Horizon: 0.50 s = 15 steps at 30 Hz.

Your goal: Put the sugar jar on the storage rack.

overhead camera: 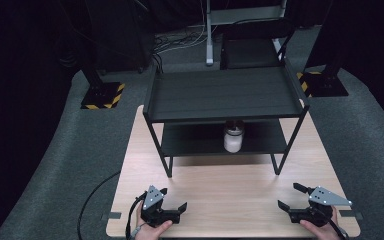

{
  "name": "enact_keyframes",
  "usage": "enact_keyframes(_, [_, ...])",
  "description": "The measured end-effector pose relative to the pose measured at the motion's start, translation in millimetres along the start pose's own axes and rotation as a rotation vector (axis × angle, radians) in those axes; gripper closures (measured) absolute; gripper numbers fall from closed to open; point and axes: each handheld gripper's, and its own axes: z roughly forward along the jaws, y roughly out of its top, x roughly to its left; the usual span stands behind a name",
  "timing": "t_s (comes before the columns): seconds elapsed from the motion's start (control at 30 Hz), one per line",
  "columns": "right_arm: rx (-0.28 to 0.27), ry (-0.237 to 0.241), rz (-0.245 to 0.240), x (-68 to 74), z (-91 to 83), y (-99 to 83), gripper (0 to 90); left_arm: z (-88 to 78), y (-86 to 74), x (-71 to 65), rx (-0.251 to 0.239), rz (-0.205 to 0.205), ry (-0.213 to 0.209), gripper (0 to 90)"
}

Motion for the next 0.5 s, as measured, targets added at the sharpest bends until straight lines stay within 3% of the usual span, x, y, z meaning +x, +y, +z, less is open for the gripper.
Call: enact_keyframes(0.5, [0.000,0.000,0.000,0.0,-0.2,0.0,8.8,0.4,0.4,0.6,0.002,0.001,-0.003,6.4])
